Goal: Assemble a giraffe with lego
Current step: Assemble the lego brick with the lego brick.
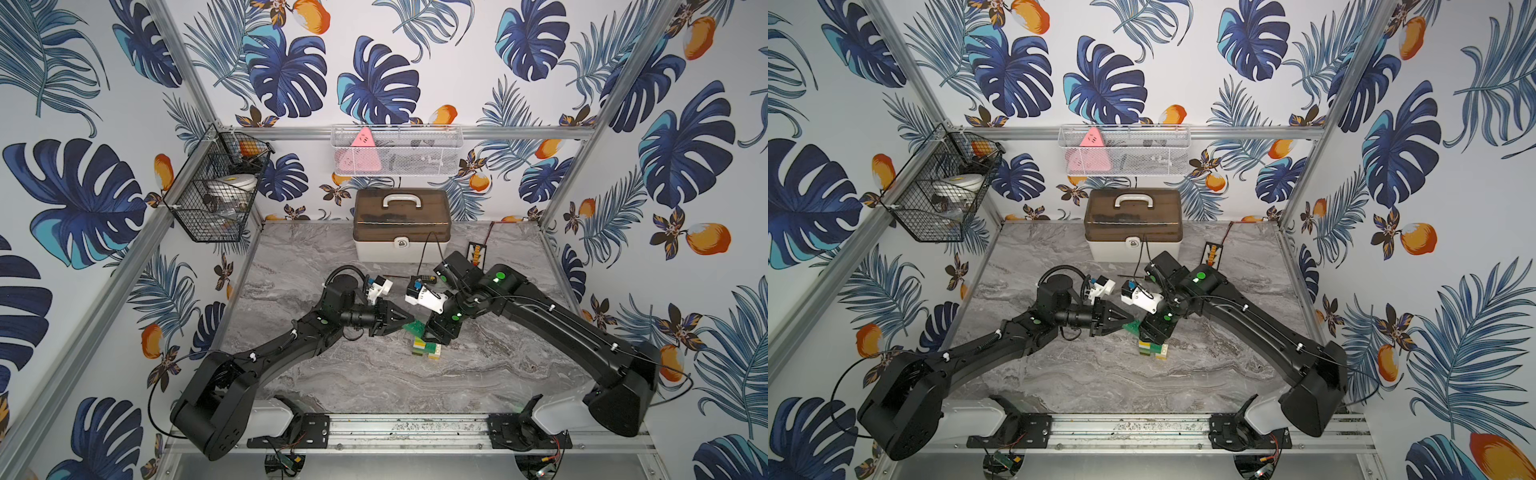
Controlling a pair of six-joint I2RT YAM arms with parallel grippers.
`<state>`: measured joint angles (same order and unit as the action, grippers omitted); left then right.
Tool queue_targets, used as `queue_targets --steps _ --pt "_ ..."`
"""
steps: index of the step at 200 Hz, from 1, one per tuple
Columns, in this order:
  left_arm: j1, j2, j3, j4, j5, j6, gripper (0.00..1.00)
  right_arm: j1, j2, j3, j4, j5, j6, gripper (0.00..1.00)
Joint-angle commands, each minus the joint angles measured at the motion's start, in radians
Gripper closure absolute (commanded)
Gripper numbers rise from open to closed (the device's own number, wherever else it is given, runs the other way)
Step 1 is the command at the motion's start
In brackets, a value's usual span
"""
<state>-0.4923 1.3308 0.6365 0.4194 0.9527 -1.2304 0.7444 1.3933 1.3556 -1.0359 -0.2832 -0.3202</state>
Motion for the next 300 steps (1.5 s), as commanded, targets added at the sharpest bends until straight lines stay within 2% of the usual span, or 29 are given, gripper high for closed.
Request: queue_targets --steps 1,25,46,58,72,90,122,169,242,300 --pt "-0.002 0.039 -0.036 0.249 -0.013 -0.108 1.0 -0.059 -0.101 -0.083 0.114 -0.113 0.177 0.19" --pt "-0.001 0.127 -0.11 0.558 -0.053 -0.245 1.0 -0.123 -0.22 -0.226 0.272 -0.185 0.431 0.16" --pt "0.0 0.215 -0.166 0.816 -0.104 -0.355 1.0 -0.127 -0.28 -0.345 0.411 -0.178 0.64 0.16" --pt "-0.005 0.261 -0.186 0.921 -0.131 -0.395 1.0 -0.126 -0.281 -0.375 0.463 -0.197 0.695 0.16" --pt "-0.012 0.295 -0.2 0.998 -0.149 -0.422 1.0 -0.126 -0.251 -0.359 0.427 -0.199 0.707 0.16" --pt "-0.021 0.29 -0.221 1.009 -0.165 -0.415 1.0 -0.127 -0.211 -0.332 0.366 -0.189 0.712 0.16" --pt "-0.027 0.243 -0.243 0.944 -0.181 -0.377 1.0 -0.127 -0.197 -0.366 0.397 -0.19 0.755 0.16" --pt "-0.042 0.232 -0.258 0.897 -0.169 -0.357 1.0 -0.128 -0.132 -0.326 0.329 -0.174 0.737 0.16" --pt "-0.051 0.266 -0.283 0.939 -0.175 -0.372 1.0 -0.133 -0.14 -0.317 0.33 -0.163 0.739 0.17" --pt "-0.054 0.345 -0.302 1.051 -0.187 -0.415 1.0 -0.132 -0.128 -0.329 0.311 -0.162 0.737 0.19"
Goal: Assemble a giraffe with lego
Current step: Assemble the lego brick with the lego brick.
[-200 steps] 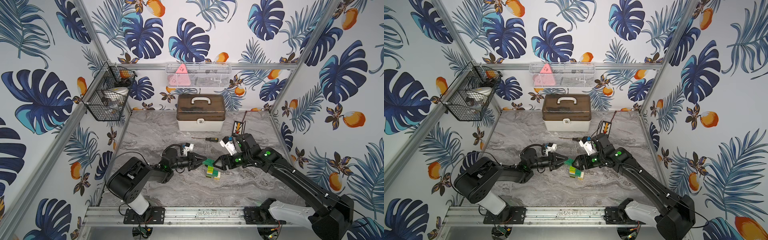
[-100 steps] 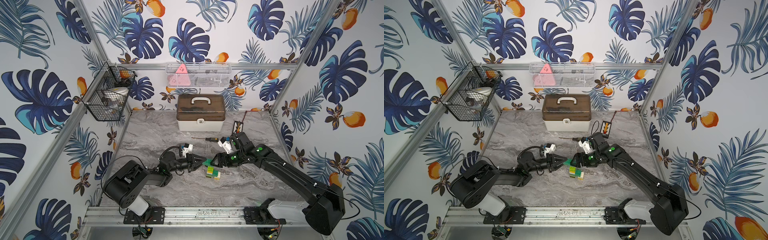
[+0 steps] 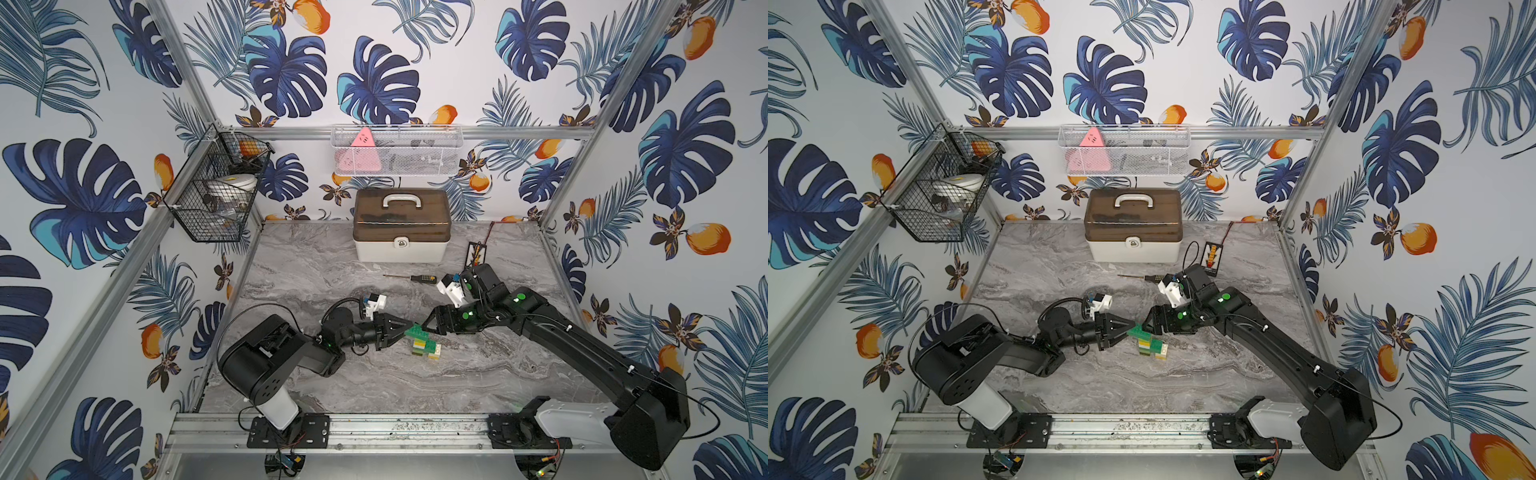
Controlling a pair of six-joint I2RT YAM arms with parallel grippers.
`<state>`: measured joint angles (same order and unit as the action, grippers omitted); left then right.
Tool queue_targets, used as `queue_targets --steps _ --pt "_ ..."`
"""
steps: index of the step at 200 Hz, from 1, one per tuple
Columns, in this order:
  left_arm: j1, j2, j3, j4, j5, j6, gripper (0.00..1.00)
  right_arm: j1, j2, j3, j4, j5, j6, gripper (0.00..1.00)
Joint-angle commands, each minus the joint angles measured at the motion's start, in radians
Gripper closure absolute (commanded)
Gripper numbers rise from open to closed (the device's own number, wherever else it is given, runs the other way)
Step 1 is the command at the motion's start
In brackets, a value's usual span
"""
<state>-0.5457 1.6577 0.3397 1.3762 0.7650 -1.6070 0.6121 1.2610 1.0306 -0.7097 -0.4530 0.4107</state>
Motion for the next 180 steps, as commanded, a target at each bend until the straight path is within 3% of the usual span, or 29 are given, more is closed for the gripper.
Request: queue_targets --steps 1,180 --pt "-0.001 0.019 -0.005 0.094 0.001 -0.039 1.0 0.0 0.006 -0.003 -0.016 0.007 0.007 0.19" --pt "-0.003 0.121 -0.03 0.165 0.02 -0.033 1.0 0.0 0.093 -0.003 0.011 -0.012 -0.012 0.22"
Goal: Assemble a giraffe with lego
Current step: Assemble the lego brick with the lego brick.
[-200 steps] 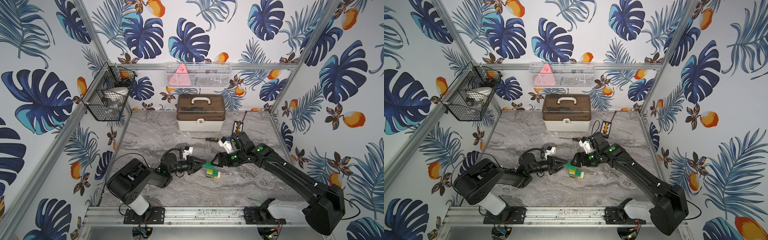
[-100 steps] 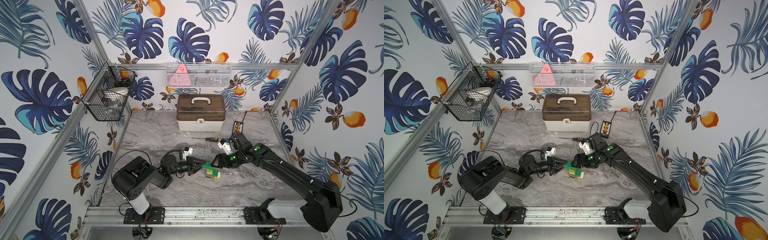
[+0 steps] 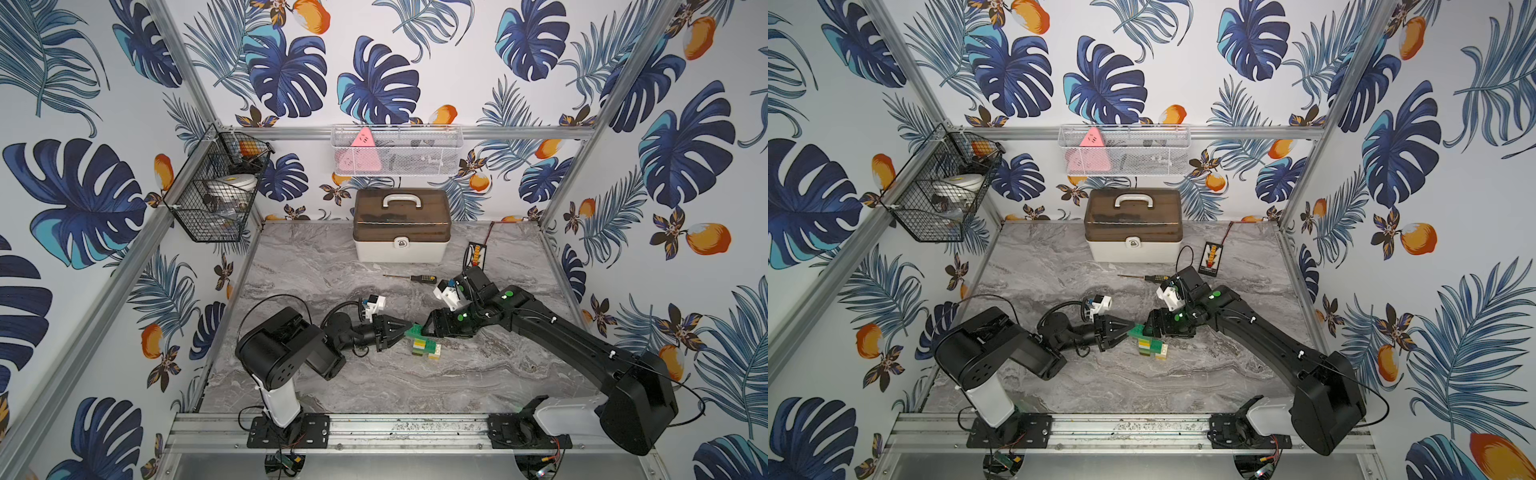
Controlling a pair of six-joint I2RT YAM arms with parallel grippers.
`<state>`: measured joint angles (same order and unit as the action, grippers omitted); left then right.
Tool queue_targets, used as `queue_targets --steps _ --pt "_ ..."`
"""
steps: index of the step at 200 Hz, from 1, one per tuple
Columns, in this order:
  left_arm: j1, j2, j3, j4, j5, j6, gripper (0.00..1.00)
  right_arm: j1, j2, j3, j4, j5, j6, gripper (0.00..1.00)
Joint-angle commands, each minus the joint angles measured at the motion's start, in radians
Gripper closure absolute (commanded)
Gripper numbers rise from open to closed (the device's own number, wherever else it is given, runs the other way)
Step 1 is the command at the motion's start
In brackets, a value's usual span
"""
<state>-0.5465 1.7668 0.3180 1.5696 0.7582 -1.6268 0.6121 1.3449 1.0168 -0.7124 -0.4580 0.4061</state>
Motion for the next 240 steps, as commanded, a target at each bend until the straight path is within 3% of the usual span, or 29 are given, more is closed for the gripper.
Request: queue_targets --steps 1,240 --pt "-0.001 0.012 -0.007 -0.029 0.027 -0.013 1.0 0.0 0.01 0.011 0.014 -0.008 -0.007 0.22" --pt "-0.002 0.024 -0.043 -0.091 0.013 0.015 1.0 -0.012 0.08 -0.004 -0.009 0.015 -0.039 0.35"
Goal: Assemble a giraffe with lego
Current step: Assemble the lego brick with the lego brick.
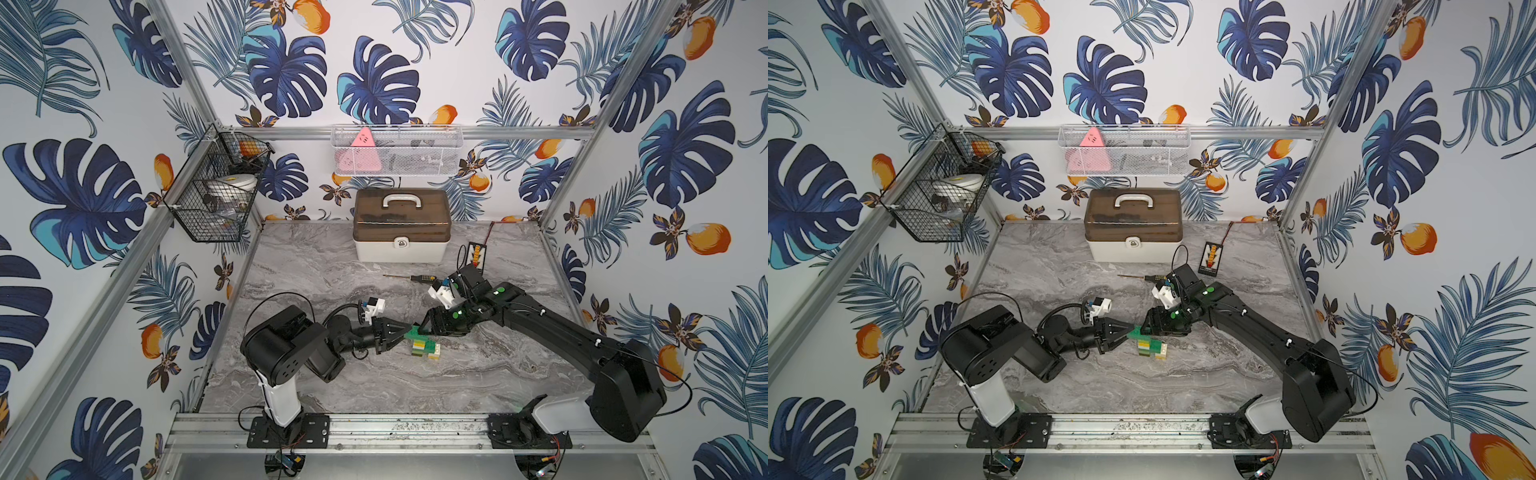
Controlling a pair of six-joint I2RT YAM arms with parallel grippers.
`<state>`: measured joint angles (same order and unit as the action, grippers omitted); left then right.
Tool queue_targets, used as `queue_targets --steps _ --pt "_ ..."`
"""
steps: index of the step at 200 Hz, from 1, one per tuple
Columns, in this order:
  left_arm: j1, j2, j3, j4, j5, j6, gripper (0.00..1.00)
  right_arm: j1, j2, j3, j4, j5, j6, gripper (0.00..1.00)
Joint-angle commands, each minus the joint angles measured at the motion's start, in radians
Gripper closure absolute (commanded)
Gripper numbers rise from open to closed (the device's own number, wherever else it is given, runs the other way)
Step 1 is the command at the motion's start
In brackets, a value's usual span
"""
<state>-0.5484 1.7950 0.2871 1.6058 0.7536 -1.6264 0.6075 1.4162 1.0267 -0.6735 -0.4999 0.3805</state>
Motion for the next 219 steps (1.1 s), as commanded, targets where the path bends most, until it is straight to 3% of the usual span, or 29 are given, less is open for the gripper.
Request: queue_targets --steps 1,85,187,219 --pt "0.0 -0.005 -0.011 -0.13 0.018 0.016 1.0 -0.008 0.01 -0.014 -0.047 0.057 -0.014 0.36" --pt "-0.004 -0.013 -0.028 -0.182 0.009 0.038 1.0 -0.026 0.033 -0.031 -0.074 0.078 -0.03 0.46" --pt "-0.062 -0.209 -0.034 -0.467 -0.058 0.143 1.0 -0.027 0.065 -0.019 -0.071 0.091 -0.043 0.46" --pt "-0.083 -0.2 -0.024 -0.48 -0.073 0.155 1.0 -0.069 0.055 -0.019 -0.064 0.093 -0.043 0.45"
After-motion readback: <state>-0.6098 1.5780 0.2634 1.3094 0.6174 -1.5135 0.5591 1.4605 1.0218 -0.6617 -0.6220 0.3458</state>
